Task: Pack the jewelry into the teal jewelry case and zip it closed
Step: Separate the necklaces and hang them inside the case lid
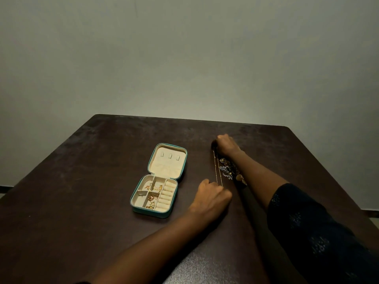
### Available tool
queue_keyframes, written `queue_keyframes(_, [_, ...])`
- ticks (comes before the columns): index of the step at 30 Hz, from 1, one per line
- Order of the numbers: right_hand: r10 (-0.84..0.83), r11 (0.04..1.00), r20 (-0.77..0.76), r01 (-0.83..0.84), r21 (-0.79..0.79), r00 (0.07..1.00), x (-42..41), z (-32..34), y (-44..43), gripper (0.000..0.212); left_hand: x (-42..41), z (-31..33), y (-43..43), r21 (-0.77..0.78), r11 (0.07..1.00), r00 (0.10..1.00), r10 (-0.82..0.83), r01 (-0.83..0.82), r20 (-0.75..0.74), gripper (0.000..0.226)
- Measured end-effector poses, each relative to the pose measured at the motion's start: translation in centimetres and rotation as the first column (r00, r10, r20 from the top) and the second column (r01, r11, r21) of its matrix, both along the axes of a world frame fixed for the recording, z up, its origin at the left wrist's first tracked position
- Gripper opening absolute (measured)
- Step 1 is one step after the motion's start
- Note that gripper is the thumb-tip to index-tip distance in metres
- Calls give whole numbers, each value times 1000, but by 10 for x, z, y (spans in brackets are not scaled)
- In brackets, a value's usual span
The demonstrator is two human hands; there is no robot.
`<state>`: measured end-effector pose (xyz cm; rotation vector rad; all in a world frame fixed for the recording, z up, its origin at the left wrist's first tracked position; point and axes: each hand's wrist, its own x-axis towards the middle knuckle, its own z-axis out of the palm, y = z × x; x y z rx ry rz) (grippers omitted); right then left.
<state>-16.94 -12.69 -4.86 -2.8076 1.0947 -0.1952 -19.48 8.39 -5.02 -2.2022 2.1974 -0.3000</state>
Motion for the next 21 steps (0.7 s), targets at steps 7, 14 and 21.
queue_keyframes(7, [-26,996,44,22,91,999,-3,5,1,27,4,6,-7,47,994,992,98,-94,-77,27])
queue_keyframes(14, [-16,987,88,2,159,996,-8,11,9,31,33,16,-3,-90,962,945,234,-260,-230,26])
queue_keyframes(21, [58,990,218,-85,113,974,-12,19,37,26,104,22,27,-247,831,782,307,-498,-542,16])
